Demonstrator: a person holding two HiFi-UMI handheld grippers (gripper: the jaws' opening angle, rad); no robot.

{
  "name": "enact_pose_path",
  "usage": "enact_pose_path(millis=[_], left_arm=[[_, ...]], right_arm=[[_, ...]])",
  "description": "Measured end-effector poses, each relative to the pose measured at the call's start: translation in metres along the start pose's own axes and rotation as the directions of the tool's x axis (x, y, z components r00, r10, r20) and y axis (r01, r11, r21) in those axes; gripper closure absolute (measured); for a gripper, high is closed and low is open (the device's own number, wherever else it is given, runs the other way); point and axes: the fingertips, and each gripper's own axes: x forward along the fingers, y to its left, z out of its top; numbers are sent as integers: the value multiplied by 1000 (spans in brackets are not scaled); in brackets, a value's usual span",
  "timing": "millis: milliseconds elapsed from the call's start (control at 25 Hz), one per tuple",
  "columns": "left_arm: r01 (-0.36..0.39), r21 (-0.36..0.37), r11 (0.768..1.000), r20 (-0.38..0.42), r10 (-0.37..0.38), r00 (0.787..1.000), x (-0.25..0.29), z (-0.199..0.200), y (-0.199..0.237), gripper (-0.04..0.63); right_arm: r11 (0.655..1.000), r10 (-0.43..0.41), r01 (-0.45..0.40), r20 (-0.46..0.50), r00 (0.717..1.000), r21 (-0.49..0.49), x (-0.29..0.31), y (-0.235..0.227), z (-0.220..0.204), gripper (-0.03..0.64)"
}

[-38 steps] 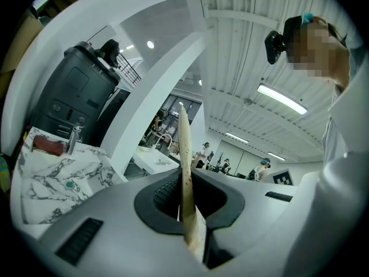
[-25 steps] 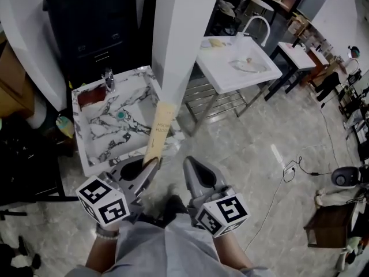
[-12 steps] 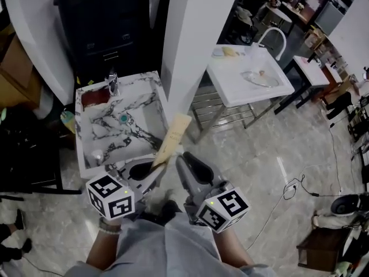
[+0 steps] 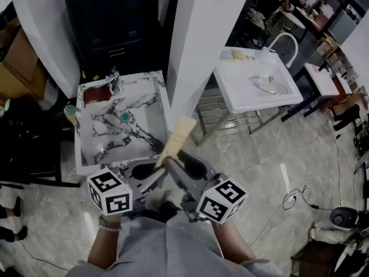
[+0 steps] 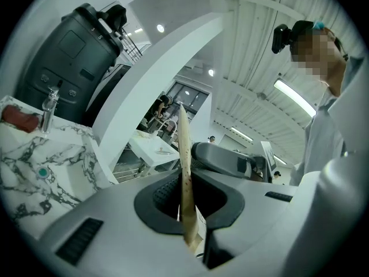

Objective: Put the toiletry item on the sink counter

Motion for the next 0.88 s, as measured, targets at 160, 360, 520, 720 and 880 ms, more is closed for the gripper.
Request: enact_pose_path(millis=[160, 360, 520, 720, 880], left_arm=[[-6, -23, 1000, -3, 6, 1000, 7, -4, 6, 563], [-48, -19, 999, -31, 47, 998, 20, -11, 13, 563], [-75, 21, 997, -51, 76, 996, 25, -11, 18, 563], [-124, 51, 991, -62, 127, 990, 26, -12, 29, 548], [-183, 44, 982, -32, 184, 982, 19, -8, 42, 509]], right_arm=[[999, 51, -51, -28, 998, -16, 3, -7, -4, 476], [998, 57, -58, -52, 997, -16, 2, -21, -8, 553], [998, 64, -65, -66, 996, -7, 7, -28, -8, 573], [998, 66, -64, -75, 995, 29, 11, -40, -10, 589], [997, 50, -46, -67, 996, 64, 14, -55, -7, 592]])
